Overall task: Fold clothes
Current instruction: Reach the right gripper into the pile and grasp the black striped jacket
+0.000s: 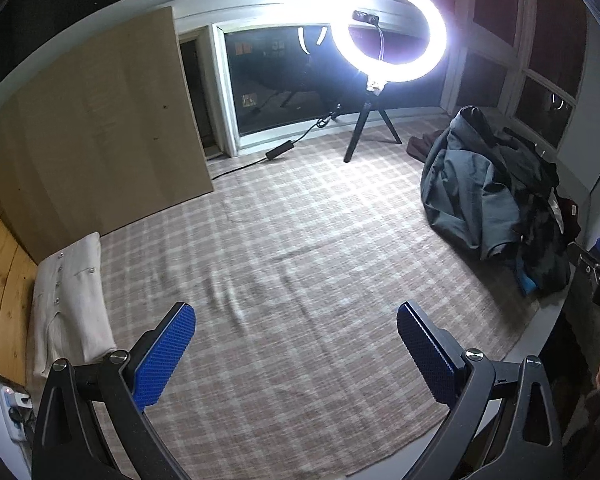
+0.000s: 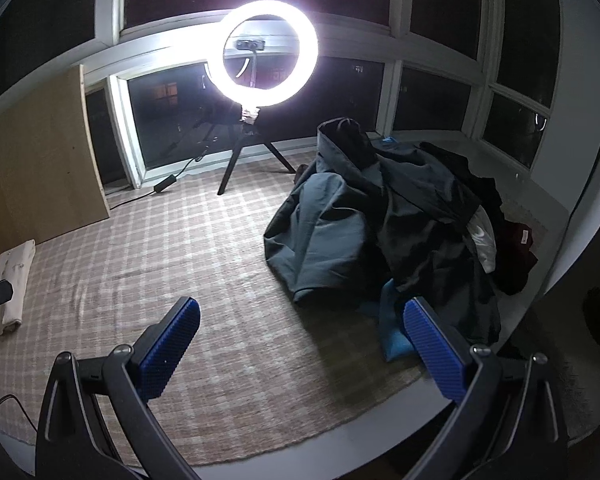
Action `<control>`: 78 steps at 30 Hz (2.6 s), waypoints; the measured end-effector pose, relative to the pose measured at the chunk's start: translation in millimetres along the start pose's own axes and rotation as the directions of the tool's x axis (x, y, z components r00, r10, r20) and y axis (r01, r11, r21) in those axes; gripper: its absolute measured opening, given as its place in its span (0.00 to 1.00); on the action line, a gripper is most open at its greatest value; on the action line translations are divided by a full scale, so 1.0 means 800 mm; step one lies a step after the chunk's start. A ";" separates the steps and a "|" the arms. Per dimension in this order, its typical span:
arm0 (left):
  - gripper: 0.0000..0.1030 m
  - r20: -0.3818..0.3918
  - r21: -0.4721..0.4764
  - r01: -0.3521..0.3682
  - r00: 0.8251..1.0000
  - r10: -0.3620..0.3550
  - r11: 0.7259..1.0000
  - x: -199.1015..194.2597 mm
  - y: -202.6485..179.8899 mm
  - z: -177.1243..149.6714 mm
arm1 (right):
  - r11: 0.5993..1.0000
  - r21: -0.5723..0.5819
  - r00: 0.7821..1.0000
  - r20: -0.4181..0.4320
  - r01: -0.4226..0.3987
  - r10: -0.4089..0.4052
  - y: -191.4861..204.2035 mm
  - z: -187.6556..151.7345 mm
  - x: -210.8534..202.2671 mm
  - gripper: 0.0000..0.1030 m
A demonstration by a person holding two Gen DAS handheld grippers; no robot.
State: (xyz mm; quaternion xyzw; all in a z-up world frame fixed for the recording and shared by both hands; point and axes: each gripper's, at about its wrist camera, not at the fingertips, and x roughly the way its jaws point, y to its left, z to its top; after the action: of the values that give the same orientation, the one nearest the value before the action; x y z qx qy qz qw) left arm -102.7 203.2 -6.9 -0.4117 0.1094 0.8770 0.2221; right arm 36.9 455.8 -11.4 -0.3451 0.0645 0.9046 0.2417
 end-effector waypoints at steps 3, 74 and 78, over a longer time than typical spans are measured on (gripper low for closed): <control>0.99 -0.006 -0.002 0.004 1.000 -0.004 1.000 0.006 -0.017 0.012 | 1.000 0.011 1.000 -0.004 0.001 -0.001 -0.025 0.006 0.014 1.00; 0.99 -0.210 0.121 0.017 0.978 0.009 0.993 0.194 -0.272 0.169 | 0.933 0.349 0.945 -0.266 -0.090 0.191 -0.469 0.044 0.321 0.99; 0.99 -0.215 0.121 0.020 0.977 0.006 0.992 0.191 -0.269 0.163 | 0.913 0.397 0.925 -0.306 -0.089 0.223 -0.470 0.032 0.347 0.98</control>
State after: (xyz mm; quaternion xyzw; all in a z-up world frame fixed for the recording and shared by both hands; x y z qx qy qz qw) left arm -173.0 486.5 -43.2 -0.4901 0.1849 0.8183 0.2368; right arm 23.6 901.1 -155.2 -0.4390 0.3058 0.8173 0.2141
